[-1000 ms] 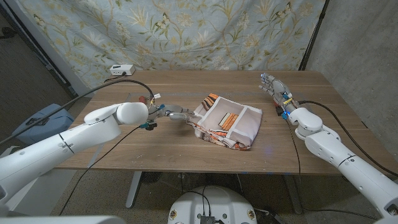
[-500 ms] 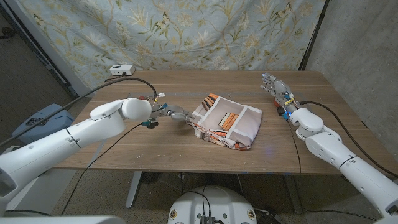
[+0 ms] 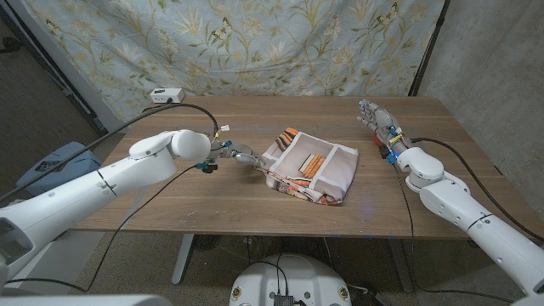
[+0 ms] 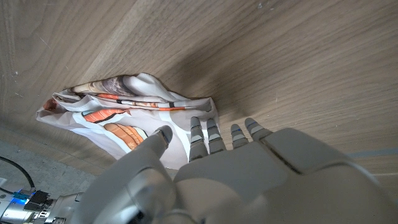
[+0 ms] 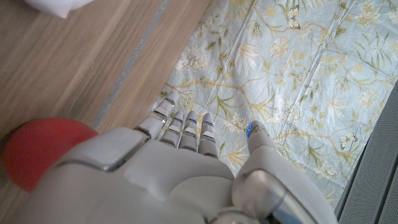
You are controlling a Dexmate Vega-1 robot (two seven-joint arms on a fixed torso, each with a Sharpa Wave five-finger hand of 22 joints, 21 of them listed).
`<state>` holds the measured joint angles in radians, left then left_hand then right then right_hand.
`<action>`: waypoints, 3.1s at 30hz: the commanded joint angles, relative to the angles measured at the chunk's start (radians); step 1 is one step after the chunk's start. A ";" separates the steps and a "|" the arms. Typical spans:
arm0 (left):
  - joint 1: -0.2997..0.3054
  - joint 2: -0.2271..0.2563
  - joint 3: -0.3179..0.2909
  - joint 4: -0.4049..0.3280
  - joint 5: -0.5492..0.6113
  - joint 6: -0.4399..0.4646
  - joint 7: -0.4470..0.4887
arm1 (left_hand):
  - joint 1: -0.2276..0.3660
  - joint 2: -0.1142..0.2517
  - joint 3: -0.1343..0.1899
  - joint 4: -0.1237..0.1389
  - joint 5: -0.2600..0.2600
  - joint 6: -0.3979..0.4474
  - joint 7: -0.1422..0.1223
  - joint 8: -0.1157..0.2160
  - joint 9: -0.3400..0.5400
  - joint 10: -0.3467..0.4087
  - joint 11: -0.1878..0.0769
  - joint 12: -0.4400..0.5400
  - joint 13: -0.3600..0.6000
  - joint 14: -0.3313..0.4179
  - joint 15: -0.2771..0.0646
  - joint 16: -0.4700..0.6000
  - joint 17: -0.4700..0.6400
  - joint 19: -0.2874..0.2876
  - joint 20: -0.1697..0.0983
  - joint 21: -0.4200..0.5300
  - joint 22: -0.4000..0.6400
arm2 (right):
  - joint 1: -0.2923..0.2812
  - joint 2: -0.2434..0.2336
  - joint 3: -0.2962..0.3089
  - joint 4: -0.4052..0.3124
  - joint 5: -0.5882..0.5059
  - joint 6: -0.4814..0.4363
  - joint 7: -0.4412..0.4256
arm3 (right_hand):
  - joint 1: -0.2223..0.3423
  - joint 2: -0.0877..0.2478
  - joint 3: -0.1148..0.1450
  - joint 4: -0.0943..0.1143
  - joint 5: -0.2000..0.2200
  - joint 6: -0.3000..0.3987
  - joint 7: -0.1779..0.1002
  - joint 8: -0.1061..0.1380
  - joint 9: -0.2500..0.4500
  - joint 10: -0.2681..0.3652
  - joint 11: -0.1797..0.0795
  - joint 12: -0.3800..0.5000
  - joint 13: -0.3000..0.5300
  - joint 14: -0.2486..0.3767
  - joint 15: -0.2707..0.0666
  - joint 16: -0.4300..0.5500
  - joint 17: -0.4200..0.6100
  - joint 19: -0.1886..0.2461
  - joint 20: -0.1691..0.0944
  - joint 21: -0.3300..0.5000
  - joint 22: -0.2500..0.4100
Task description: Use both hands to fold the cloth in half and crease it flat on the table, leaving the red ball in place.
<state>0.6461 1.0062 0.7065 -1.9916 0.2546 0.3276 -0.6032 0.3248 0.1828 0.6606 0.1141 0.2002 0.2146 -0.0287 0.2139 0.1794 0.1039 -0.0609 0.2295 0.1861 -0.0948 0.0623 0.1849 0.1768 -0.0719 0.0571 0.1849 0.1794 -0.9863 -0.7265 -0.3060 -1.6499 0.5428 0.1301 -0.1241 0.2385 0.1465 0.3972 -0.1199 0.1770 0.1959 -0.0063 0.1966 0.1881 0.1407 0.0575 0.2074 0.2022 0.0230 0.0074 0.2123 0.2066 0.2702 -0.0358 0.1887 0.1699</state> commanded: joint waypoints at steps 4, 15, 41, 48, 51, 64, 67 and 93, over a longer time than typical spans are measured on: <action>-0.033 -0.017 0.022 0.010 0.029 0.007 -0.036 | -0.013 0.001 0.010 0.005 0.012 0.018 -0.001 -0.004 0.002 0.031 0.000 0.008 0.002 0.003 -0.003 0.002 0.000 -0.018 0.002 0.002 0.001 | -0.037 -0.083 0.014 -0.186 0.021 -0.243 -0.078 | 0.040 -0.001 0.011 -0.021 0.012 0.032 0.007 0.010 0.001 0.034 0.013 0.012 0.001 0.022 0.010 0.005 -0.003 0.000 0.007 0.003 0.001; -0.039 -0.022 0.029 0.018 0.034 -0.010 -0.047 | -0.020 0.000 0.014 0.011 0.013 0.021 -0.002 -0.007 0.003 0.040 0.000 0.008 0.003 0.008 -0.002 0.003 0.001 -0.027 -0.001 0.002 0.001 | -0.025 -0.169 0.000 -0.321 0.014 -0.464 -0.129 | 0.084 -0.021 0.024 -0.050 0.015 0.037 0.019 0.009 0.001 0.049 0.019 0.014 0.000 0.036 0.009 0.003 -0.010 -0.012 0.020 -0.001 0.001; -0.032 -0.017 0.029 -0.004 0.044 -0.003 -0.059 | -0.023 0.002 0.028 0.009 0.017 0.033 -0.009 -0.011 0.004 0.053 -0.006 0.006 0.004 0.018 -0.002 0.003 -0.003 -0.035 -0.004 0.006 0.001 | 0.215 -0.269 -0.203 -0.544 -0.131 -1.061 -0.141 | 0.186 -0.092 0.033 -0.061 0.008 0.104 0.077 0.026 0.001 0.199 0.024 0.051 0.008 0.092 0.035 0.007 -0.017 -0.020 0.039 0.005 -0.001; -0.043 -0.028 0.038 0.002 0.057 -0.008 -0.071 | -0.022 0.002 0.031 0.005 0.018 0.036 -0.010 -0.012 0.004 0.056 -0.008 0.005 0.005 0.021 -0.005 0.003 -0.004 -0.036 -0.006 0.008 0.001 | 0.253 -0.267 -0.213 -0.564 -0.119 -1.144 -0.108 | 0.199 -0.107 0.030 -0.058 0.004 0.110 0.091 0.025 0.002 0.214 0.037 0.052 0.011 0.110 0.047 0.010 -0.017 -0.014 0.052 0.005 -0.001; -0.053 -0.037 0.045 0.014 0.061 -0.017 -0.078 | -0.020 0.004 0.034 0.002 0.019 0.039 -0.011 -0.012 0.004 0.059 -0.010 0.005 0.005 0.022 -0.005 0.003 -0.005 -0.035 -0.007 0.008 0.001 | 0.298 -0.256 -0.231 -0.582 -0.104 -1.236 -0.092 | 0.202 -0.112 0.028 -0.056 0.002 0.104 0.102 0.021 0.002 0.213 0.042 0.051 0.014 0.112 0.054 0.009 -0.017 -0.021 0.060 0.002 -0.001; -0.073 -0.055 0.054 0.048 0.075 -0.044 -0.083 | -0.015 0.003 0.039 -0.007 0.021 0.044 -0.011 -0.013 0.004 0.065 -0.009 0.004 0.005 0.029 -0.004 0.003 -0.006 -0.036 -0.013 0.010 0.000 | 0.426 -0.235 -0.320 -0.582 -0.083 -1.388 -0.042 | 0.234 -0.125 0.026 -0.051 0.000 0.120 0.144 0.021 0.005 0.261 0.083 0.076 0.038 0.175 0.101 0.023 -0.012 -0.016 0.130 0.006 0.000; -0.074 -0.056 0.053 0.054 0.074 -0.049 -0.085 | -0.014 0.003 0.041 -0.010 0.021 0.045 -0.011 -0.014 0.004 0.066 -0.009 0.004 0.005 0.031 -0.004 0.003 -0.006 -0.037 -0.017 0.010 0.000 | 0.456 -0.226 -0.349 -0.573 -0.088 -1.414 -0.037 | 0.242 -0.124 0.029 -0.052 0.001 0.124 0.149 0.022 0.005 0.265 0.083 0.079 0.040 0.185 0.103 0.025 -0.011 -0.009 0.132 0.008 0.001; -0.099 -0.082 0.061 0.110 0.068 -0.100 -0.089 | -0.012 0.005 0.042 -0.018 0.022 0.048 -0.013 -0.018 0.005 0.069 -0.010 -0.001 0.006 0.033 -0.005 0.002 -0.006 -0.041 -0.019 0.011 0.000 | 0.603 -0.189 -0.492 -0.457 -0.091 -1.484 0.026 | 0.293 -0.119 0.038 -0.053 0.001 0.141 0.137 0.023 0.006 0.277 0.057 0.087 0.056 0.204 0.084 0.026 -0.003 -0.091 0.137 -0.009 0.002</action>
<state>0.5587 0.9332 0.7633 -1.9005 0.3246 0.2452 -0.6887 0.3064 0.1830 0.7021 0.1007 0.2157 0.2536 -0.0393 0.1992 0.1790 0.1645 -0.0679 0.2291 0.1883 -0.0623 0.0590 0.1857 0.1676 -0.1093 0.0409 0.1897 0.1769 -0.4169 -0.9200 -0.7624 -2.1363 0.4551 -1.3392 -0.1206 0.5192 0.0245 0.4264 -0.1710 0.1807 0.3270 0.1306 0.2149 0.1935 0.4133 0.1200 0.2888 0.2537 0.2185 0.0951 0.2327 0.2015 0.1828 0.1019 0.1771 0.1702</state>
